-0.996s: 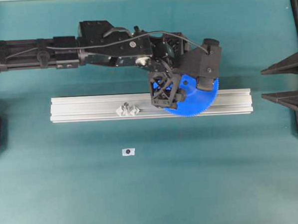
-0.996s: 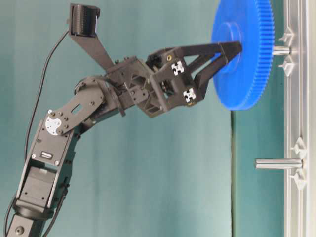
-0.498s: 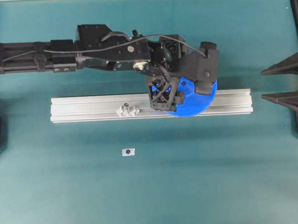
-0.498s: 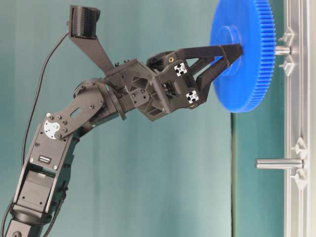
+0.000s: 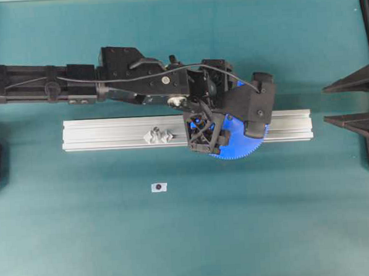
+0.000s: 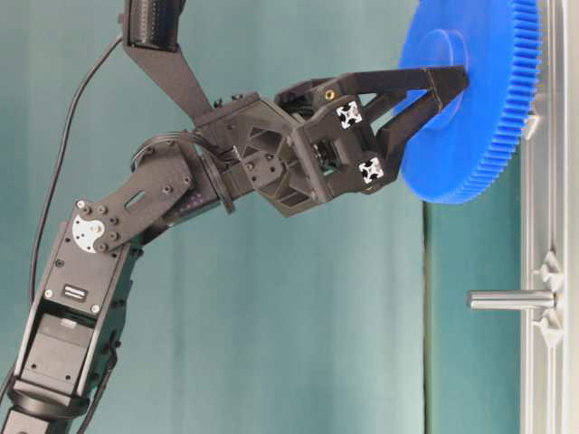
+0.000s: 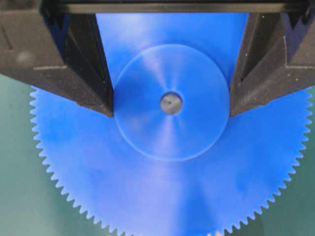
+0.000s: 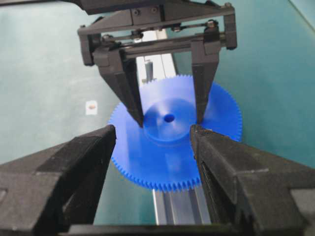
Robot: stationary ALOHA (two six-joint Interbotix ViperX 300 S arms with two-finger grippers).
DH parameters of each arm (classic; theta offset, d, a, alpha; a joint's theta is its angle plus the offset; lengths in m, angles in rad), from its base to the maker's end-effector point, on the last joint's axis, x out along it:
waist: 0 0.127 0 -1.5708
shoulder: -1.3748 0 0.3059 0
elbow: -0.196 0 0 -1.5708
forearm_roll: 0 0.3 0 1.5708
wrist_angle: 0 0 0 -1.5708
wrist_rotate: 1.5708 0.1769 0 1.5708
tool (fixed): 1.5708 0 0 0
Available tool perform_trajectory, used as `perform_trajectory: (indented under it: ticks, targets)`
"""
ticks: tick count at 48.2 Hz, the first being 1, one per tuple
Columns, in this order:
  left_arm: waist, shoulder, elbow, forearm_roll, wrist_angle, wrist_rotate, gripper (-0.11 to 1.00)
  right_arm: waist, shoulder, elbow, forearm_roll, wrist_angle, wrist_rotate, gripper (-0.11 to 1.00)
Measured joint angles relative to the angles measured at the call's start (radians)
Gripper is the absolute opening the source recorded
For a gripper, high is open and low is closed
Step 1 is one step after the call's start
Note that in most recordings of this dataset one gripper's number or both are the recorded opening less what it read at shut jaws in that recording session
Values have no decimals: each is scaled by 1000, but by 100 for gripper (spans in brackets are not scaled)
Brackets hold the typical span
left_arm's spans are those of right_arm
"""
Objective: Insert the large gear onto the shaft.
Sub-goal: 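Align the gear's center hole with the shaft and lower it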
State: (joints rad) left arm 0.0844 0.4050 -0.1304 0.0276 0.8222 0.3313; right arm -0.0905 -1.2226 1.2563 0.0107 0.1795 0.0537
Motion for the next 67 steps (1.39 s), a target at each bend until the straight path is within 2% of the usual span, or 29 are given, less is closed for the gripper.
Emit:
perform_trajectory:
  ticks: [23,35,54,67]
  targets:
    - [40,-2,-3,-9,0,2,79,14,0,0,0,0,0,71]
    - [46,0,-3,-11,-2,37,79,15,0,0,0,2,0,71]
    - [84,0,-6,-12,-18,40,79,17,0,0,0,0,0,71]
    - [84,2,-6,-12,-20,38,78,17,0,0,0,0,2,71]
